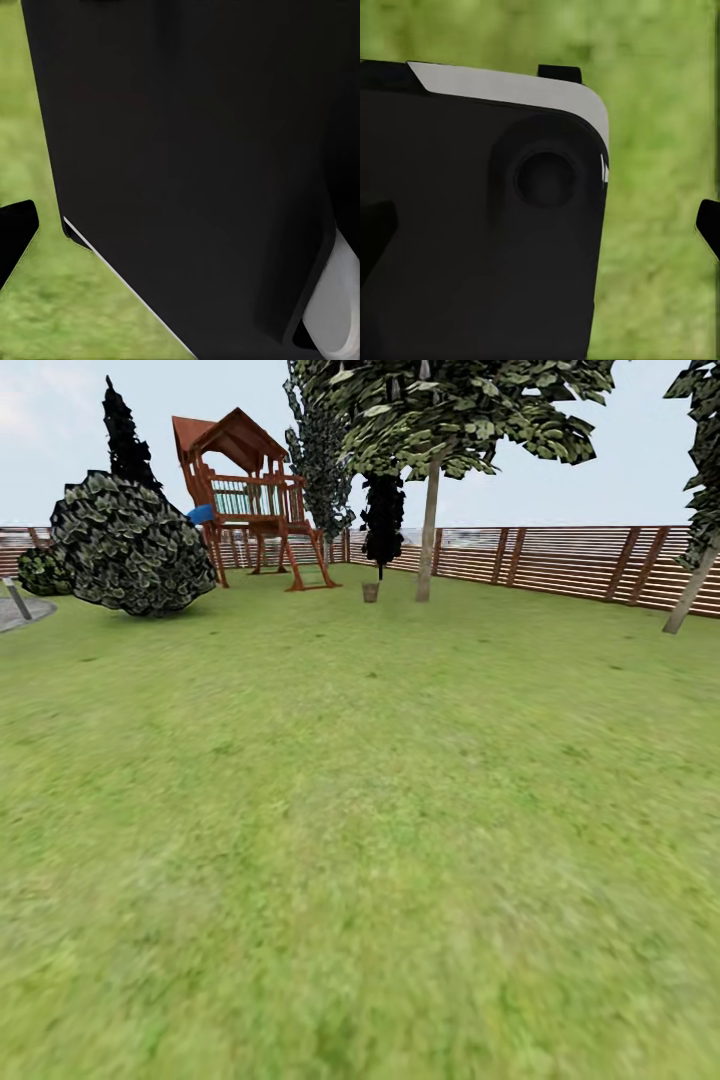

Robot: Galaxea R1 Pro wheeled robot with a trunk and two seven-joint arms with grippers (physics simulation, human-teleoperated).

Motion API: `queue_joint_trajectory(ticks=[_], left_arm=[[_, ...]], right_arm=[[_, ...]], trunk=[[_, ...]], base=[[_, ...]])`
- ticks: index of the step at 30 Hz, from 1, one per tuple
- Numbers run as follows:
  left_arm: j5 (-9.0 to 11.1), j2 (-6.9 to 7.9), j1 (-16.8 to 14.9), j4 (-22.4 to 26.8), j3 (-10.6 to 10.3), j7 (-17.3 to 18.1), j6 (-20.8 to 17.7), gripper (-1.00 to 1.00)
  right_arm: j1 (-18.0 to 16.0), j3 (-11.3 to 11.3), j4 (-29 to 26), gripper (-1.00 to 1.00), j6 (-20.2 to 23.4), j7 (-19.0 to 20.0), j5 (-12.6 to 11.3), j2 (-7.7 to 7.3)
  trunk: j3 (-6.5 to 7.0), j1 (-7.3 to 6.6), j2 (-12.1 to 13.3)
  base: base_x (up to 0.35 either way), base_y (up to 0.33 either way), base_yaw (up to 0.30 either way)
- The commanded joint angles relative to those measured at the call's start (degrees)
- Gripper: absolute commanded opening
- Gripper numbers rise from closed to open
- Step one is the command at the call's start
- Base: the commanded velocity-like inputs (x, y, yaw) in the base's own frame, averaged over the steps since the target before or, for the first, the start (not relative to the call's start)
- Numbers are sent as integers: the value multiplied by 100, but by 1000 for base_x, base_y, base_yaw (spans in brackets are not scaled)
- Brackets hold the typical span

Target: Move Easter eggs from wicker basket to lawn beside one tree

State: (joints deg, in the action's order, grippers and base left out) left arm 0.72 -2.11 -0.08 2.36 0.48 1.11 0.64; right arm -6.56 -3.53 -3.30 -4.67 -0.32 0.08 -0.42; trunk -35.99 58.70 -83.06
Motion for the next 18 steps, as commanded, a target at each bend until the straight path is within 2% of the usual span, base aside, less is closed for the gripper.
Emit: queue_joint_trajectory(ticks=[1,18], left_arm=[[8,0,0,2,5,12,7,100],[8,0,0,1,5,12,7,100]], right_arm=[[-3,-34,5,100,-16,-3,5,-6],[-3,-34,5,100,-16,-3,0,-4]], trunk=[[-5,3,-2],[-5,3,-2]], base=[[340,0,0],[340,0,0]])
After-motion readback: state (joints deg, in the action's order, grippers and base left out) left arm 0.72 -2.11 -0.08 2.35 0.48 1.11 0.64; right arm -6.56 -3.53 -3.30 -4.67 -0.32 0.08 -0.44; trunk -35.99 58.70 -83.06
